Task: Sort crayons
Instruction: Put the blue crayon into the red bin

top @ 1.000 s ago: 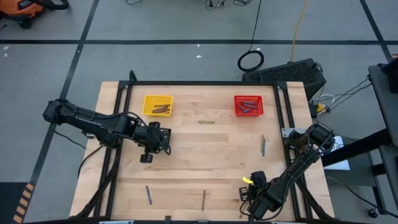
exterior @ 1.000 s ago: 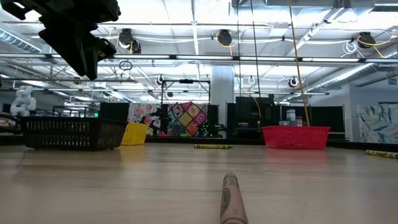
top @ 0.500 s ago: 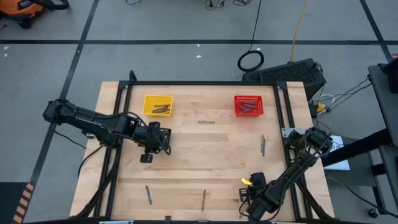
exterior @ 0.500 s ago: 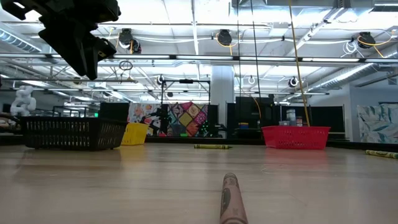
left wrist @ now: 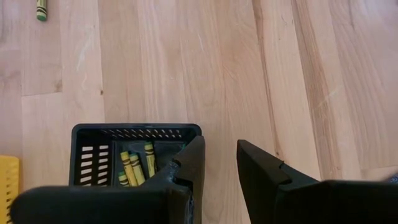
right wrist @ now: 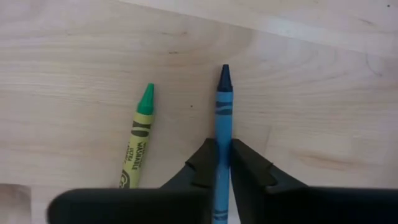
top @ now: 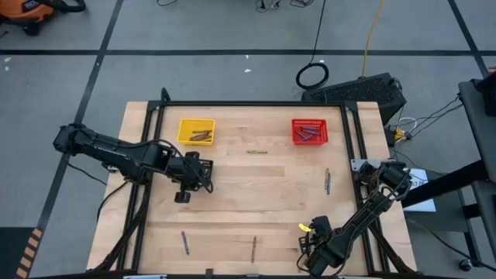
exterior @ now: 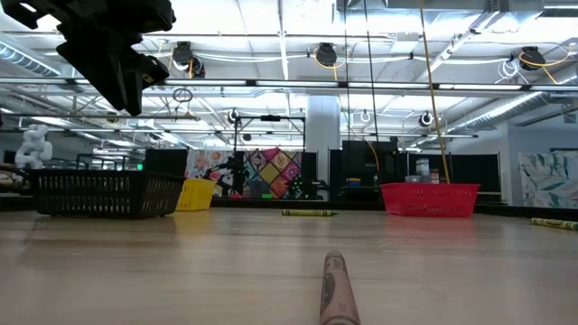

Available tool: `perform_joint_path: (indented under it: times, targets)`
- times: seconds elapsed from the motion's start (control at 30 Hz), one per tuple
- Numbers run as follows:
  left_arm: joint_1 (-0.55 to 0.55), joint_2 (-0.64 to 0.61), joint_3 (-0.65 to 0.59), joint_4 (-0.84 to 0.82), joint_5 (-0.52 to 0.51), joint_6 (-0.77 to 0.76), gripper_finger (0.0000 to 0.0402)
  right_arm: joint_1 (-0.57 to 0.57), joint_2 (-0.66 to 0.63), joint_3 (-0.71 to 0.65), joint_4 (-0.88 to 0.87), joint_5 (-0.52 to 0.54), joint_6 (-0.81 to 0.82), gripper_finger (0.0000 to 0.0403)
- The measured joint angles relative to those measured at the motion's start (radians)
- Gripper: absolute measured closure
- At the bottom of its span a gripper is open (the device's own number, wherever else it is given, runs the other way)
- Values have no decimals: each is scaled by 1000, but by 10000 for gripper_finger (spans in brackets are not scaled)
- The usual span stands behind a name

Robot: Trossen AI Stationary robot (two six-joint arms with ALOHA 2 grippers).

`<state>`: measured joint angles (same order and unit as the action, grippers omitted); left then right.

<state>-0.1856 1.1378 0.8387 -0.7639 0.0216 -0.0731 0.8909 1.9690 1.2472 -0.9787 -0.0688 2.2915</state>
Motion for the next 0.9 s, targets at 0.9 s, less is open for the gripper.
perform_joint_path:
  times: [0.9]
  targets:
    - [0, 0, 0, 0, 0, 2, 310, 1, -241, -6, -211, 237, -8, 402]
